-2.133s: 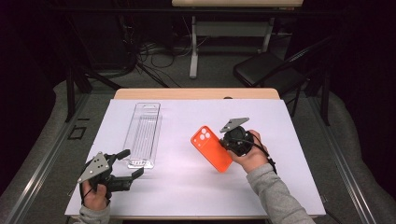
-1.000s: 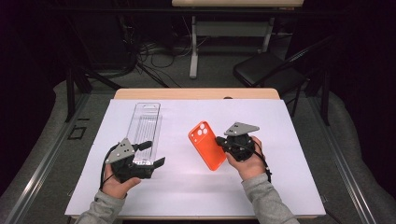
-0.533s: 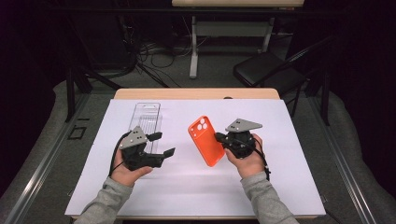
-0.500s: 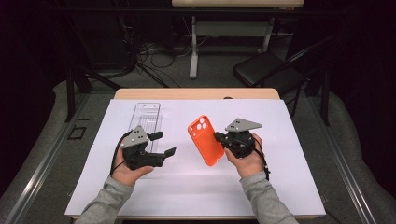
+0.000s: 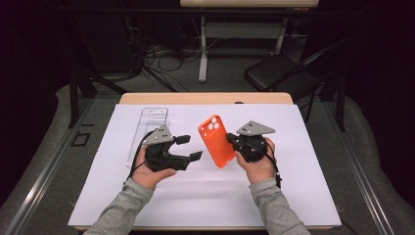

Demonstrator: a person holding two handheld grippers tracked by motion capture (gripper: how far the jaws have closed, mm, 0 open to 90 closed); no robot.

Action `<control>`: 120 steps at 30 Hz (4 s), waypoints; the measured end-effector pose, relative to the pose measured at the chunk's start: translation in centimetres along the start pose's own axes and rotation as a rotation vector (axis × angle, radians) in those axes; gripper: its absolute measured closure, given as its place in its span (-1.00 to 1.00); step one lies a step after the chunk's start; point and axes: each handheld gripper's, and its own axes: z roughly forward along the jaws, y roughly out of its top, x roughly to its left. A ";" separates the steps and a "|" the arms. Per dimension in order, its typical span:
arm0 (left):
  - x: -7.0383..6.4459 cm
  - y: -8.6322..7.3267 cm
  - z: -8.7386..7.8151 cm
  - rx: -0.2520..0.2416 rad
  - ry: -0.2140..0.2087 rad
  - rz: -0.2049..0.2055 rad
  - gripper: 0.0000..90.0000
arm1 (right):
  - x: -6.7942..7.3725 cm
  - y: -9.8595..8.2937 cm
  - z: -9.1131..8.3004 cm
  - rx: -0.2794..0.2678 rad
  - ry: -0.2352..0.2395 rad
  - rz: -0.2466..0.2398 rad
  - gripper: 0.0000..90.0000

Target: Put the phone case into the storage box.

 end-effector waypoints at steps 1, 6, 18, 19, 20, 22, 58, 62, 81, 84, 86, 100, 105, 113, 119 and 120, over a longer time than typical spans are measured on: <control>0.0 0.0 0.3 0.001 0.003 -0.011 -0.34 | -0.2 -0.1 0.1 -0.003 -0.005 0.001 0.99; 0.3 0.0 1.6 -0.011 -0.044 -0.073 -0.25 | -0.6 -0.5 0.1 -0.011 -0.021 0.021 0.99; -0.2 -1.4 2.2 -0.021 -0.033 -0.136 -0.15 | -0.4 -1.1 0.0 -0.041 -0.041 0.039 0.99; -0.1 -1.4 2.2 -0.013 -0.018 -0.141 -0.15 | -0.4 -1.2 0.1 -0.040 -0.040 0.039 0.99; -0.1 -1.5 2.2 -0.015 -0.010 -0.142 -0.15 | -0.3 -1.2 0.1 -0.041 -0.041 0.038 0.99; -0.1 -1.7 2.2 -0.020 -0.012 -0.152 -0.14 | -0.2 -1.3 0.2 -0.045 -0.040 0.039 0.99; -0.2 -3.4 2.5 0.005 -0.066 -0.352 0.43 | 1.9 -1.8 0.8 -0.067 0.002 0.027 0.99; -0.1 -3.4 2.6 0.012 -0.072 -0.359 0.48 | 2.0 -1.9 0.8 -0.064 0.006 0.024 0.99; 0.2 -3.6 2.3 0.022 -0.095 -0.444 0.61 | 2.7 -2.1 1.1 -0.062 0.021 0.015 0.99; 0.2 -3.6 2.3 0.023 -0.095 -0.449 0.64 | 2.7 -2.1 1.2 -0.061 0.023 0.014 0.99; 0.2 -3.6 2.3 0.022 -0.095 -0.451 0.67 | 2.8 -2.1 1.2 -0.060 0.023 0.013 0.99; 0.1 -3.6 2.2 0.028 -0.089 -0.464 0.75 | 3.0 -2.2 1.3 -0.061 0.025 0.012 0.99; 0.1 -3.6 2.1 0.032 -0.085 -0.463 0.76 | 3.0 -2.2 1.3 -0.057 0.026 0.010 0.98; 0.1 -3.6 2.1 0.040 -0.080 -0.461 0.77 | 3.1 -2.2 1.4 -0.054 0.028 0.010 0.98; 0.0 -3.5 2.0 0.037 -0.074 -0.457 0.77 | 3.1 -2.2 1.3 -0.056 0.028 0.009 0.98; 0.0 -3.5 2.0 0.039 -0.074 -0.457 0.77 | 3.1 -2.2 1.3 -0.056 0.027 0.009 0.98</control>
